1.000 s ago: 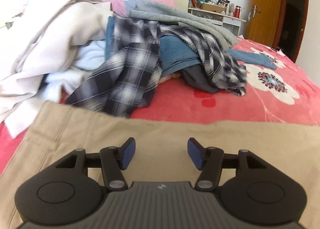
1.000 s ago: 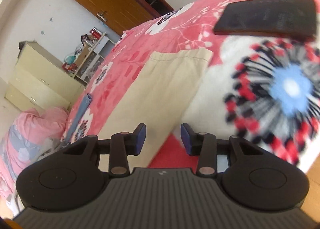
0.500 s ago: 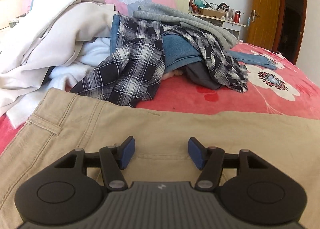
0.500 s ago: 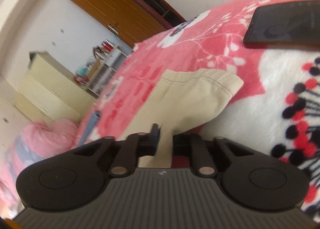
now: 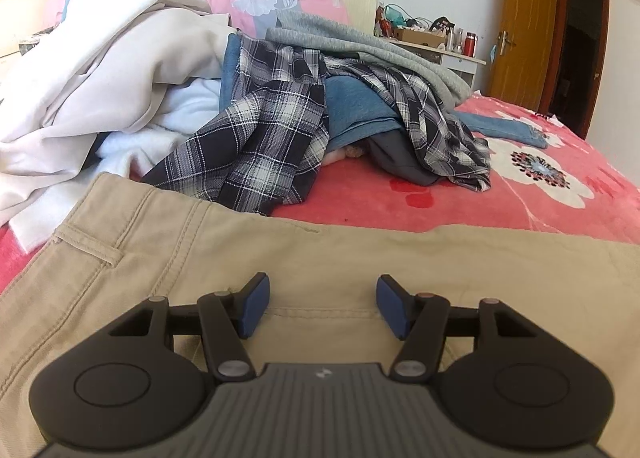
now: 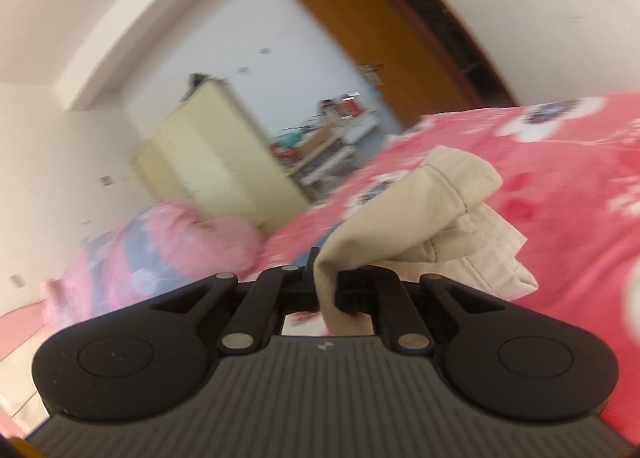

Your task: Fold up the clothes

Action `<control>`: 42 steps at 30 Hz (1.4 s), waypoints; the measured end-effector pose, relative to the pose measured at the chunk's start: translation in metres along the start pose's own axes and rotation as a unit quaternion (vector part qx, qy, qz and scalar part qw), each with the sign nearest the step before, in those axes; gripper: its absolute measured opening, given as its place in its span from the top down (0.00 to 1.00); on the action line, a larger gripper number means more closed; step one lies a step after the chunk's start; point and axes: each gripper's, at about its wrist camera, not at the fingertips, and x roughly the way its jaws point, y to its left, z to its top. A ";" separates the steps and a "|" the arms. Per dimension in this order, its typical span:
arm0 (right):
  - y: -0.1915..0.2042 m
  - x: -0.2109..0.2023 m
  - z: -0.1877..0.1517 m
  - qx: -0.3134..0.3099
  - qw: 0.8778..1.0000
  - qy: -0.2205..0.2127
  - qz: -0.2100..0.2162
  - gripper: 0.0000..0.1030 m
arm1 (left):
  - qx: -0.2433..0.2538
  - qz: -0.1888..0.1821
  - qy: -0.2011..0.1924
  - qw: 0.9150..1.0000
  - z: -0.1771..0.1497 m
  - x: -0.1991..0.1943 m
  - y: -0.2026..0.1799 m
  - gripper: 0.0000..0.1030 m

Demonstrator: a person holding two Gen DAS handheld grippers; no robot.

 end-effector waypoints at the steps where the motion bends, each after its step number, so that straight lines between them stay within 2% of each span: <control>1: 0.015 0.002 -0.004 -0.006 1.000 0.002 0.013 0.96 | -0.002 -0.002 -0.001 1.000 0.000 0.000 0.001 0.41; 5: 0.065 0.012 -0.017 -0.019 0.998 0.015 0.053 0.96 | -0.009 -0.016 -0.001 1.000 0.003 -0.007 0.006 0.41; 10: 0.123 0.022 -0.034 -0.041 0.995 0.036 0.089 0.96 | 0.005 -0.012 -0.031 0.999 0.004 -0.046 0.022 0.40; 14: 0.170 0.026 -0.054 -0.069 0.988 0.051 0.126 0.96 | -0.049 -0.010 -0.011 0.999 -0.006 -0.054 0.063 0.40; 16: 0.191 0.030 -0.068 -0.072 0.984 0.060 0.149 0.96 | -0.065 -0.030 -0.004 0.997 -0.014 -0.047 0.083 0.45; 19: 0.213 0.037 -0.092 -0.070 0.980 0.079 0.166 0.96 | -0.084 -0.060 -0.021 0.994 -0.019 -0.056 0.098 0.45; 21: 0.226 0.042 -0.107 -0.073 0.979 0.094 0.168 0.96 | -0.109 -0.066 -0.032 0.991 -0.021 -0.067 0.111 0.41; 23: 0.241 0.046 -0.120 -0.083 0.976 0.105 0.172 0.96 | -0.142 -0.075 -0.043 0.986 -0.023 -0.079 0.127 0.41; 26: 0.270 0.049 -0.139 -0.112 0.970 0.112 0.186 0.96 | -0.201 -0.089 -0.063 0.973 -0.032 -0.103 0.163 0.41; 28: 0.298 0.049 -0.158 -0.160 0.959 0.114 0.203 0.96 | -0.233 -0.091 -0.077 0.965 -0.039 -0.117 0.187 0.41; 29: 0.315 0.048 -0.171 -0.198 0.949 0.115 0.216 0.96 | -0.249 -0.092 -0.080 0.961 -0.043 -0.121 0.198 0.41; 30: 0.334 0.047 -0.189 -0.249 0.934 0.119 0.229 0.95 | -0.264 -0.095 -0.081 0.956 -0.047 -0.124 0.208 0.41; 31: 0.351 0.046 -0.213 -0.318 0.910 0.126 0.235 0.95 | -0.280 -0.097 -0.080 0.952 -0.052 -0.126 0.217 0.41; 32: 0.367 0.043 -0.241 -0.392 0.879 0.134 0.236 0.94 | -0.291 -0.101 -0.077 0.948 -0.057 -0.127 0.224 0.41; 33: 0.376 0.041 -0.275 -0.471 0.836 0.153 0.235 0.93 | -0.300 -0.107 -0.074 0.945 -0.061 -0.127 0.230 0.41; 35: 0.382 0.034 -0.349 -0.615 0.727 0.198 0.231 0.94 | -0.316 -0.118 -0.068 0.939 -0.069 -0.127 0.240 0.41; 36: 0.378 0.025 -0.374 -0.663 0.686 0.192 0.231 0.95 | -0.320 -0.126 -0.066 0.937 -0.072 -0.128 0.242 0.41; 37: 0.373 0.013 -0.395 -0.703 0.650 0.172 0.230 0.93 | -0.323 -0.136 -0.065 0.934 -0.074 -0.128 0.244 0.40; 38: 0.372 0.006 -0.403 -0.722 0.634 0.158 0.226 0.93 | -0.326 -0.146 -0.065 0.932 -0.077 -0.129 0.245 0.40; 40: 0.373 -0.004 -0.408 -0.742 0.620 0.133 0.218 0.92 | -0.331 -0.167 -0.064 0.926 -0.079 -0.129 0.246 0.39; 41: 0.373 -0.005 -0.405 -0.738 0.624 0.135 0.218 0.91 | -0.333 -0.179 -0.064 0.924 -0.078 -0.128 0.245 0.39; 42: 0.374 -0.005 -0.398 -0.727 0.634 0.143 0.222 0.90 | -0.333 -0.189 -0.063 0.922 -0.077 -0.126 0.243 0.38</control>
